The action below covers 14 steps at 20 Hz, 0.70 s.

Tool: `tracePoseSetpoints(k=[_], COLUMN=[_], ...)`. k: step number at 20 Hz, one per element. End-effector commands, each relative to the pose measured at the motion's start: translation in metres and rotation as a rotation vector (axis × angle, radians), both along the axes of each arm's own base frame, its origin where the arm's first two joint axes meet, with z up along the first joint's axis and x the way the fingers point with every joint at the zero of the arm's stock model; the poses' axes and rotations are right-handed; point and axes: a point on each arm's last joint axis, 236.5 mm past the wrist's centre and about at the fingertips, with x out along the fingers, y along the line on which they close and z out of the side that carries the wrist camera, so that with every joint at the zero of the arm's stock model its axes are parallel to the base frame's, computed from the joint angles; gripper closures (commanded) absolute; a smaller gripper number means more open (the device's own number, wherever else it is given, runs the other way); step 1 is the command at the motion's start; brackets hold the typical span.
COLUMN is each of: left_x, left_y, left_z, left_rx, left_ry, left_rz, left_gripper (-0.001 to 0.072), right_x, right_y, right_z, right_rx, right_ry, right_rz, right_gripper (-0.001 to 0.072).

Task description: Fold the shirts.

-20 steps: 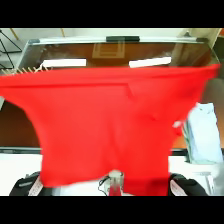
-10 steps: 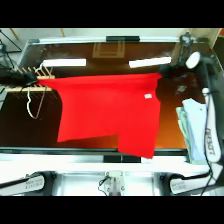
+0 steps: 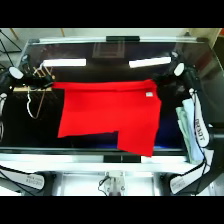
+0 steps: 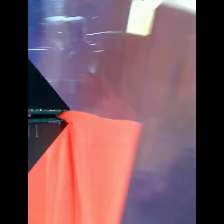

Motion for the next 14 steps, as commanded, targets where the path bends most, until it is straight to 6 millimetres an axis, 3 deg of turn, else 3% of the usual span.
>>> tracePoseSetpoints(k=[1, 4, 8, 14], left_x=[-0.037, -0.064, -0.085, -0.083], left_y=[-0.015, -0.023, -0.036, -0.036], left_z=[-0.026, -0.051, -0.076, -0.080], left_rx=[-0.042, -0.076, -0.123, -0.125], left_ry=[0.177, 0.279, 0.355, 0.348], left_rz=[-0.070, -0.082, -0.081, -0.071], left_gripper=[0.0676, 0.0676, 0.0676, 0.0676], right_x=[-0.047, -0.062, -0.064, -0.065], right_y=[-0.007, 0.003, 0.007, 0.007], right_z=[-0.017, -0.037, -0.052, -0.053], right_rx=[-0.040, 0.007, 0.038, 0.048], right_ry=[0.205, 0.287, 0.324, 0.335], right_rz=[0.050, 0.043, 0.004, -0.027], right_gripper=[0.0647, 0.0647, 0.0647, 0.0647])
